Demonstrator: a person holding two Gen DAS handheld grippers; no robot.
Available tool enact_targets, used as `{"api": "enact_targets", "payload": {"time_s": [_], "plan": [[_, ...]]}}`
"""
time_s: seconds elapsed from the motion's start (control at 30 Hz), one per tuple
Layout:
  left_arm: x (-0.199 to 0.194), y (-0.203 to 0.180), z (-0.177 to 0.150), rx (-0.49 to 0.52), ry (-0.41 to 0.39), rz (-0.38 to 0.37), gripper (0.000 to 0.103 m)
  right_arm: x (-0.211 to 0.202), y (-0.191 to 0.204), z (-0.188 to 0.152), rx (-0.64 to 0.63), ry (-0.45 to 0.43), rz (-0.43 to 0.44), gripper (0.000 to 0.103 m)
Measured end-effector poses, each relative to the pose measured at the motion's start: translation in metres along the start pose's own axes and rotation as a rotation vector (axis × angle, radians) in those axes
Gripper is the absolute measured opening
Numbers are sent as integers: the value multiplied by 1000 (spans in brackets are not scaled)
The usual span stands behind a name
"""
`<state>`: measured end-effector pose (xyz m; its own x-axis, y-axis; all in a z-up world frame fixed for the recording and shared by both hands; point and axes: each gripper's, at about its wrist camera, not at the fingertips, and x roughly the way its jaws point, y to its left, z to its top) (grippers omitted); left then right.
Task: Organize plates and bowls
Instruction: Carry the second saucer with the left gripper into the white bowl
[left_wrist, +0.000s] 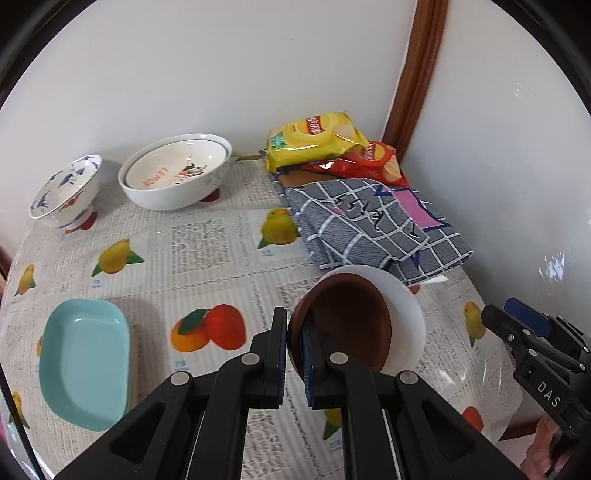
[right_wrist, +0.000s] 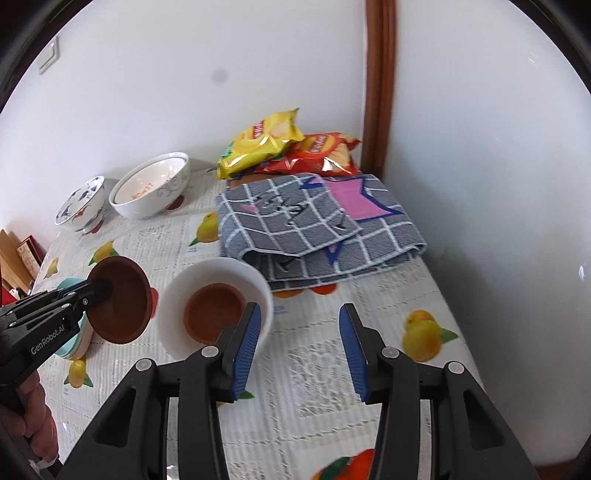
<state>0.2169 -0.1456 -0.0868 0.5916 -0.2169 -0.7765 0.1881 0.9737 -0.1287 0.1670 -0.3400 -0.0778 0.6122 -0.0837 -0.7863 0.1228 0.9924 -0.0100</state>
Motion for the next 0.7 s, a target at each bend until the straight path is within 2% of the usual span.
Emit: {"api": "enact_targets", "payload": {"time_s": [0.33, 0.7], "plan": [[33, -20, 2, 2, 53, -34, 8, 10, -27, -8, 12, 16, -16, 44], [64, -24, 3, -11, 99, -39, 8, 34, -36, -18, 36, 60, -3, 44]]}}
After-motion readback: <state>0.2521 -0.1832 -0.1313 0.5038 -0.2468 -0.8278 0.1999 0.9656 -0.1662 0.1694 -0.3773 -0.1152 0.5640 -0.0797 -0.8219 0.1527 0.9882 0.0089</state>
